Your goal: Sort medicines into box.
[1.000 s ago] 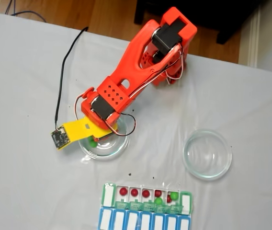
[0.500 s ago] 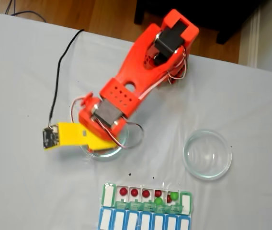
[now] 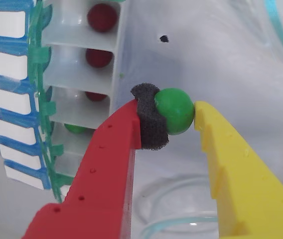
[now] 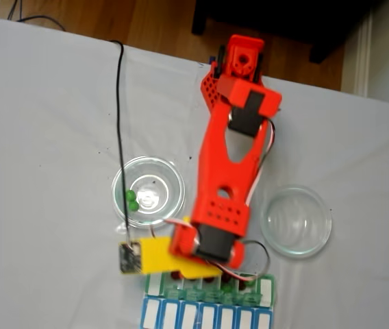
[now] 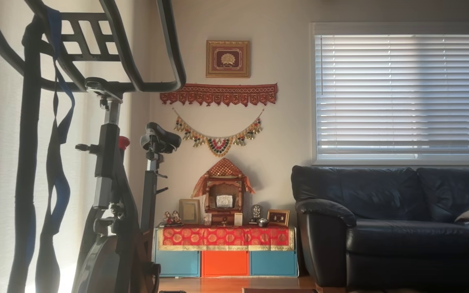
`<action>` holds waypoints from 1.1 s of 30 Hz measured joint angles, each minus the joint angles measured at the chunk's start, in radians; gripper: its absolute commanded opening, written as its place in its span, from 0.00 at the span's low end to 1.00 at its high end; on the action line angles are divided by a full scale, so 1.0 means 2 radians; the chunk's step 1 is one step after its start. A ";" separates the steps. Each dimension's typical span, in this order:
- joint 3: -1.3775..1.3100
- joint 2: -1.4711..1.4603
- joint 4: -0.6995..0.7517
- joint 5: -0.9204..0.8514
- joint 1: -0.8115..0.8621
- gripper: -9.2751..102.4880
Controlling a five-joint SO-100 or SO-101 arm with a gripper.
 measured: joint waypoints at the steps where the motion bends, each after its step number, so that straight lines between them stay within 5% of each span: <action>1: -0.018 -0.015 0.005 0.010 -0.008 0.10; 15: -0.186 -0.130 0.035 0.087 -0.047 0.10; 27: -0.518 -0.340 0.118 0.130 -0.047 0.11; 33: -0.475 -0.321 0.118 0.123 -0.047 0.25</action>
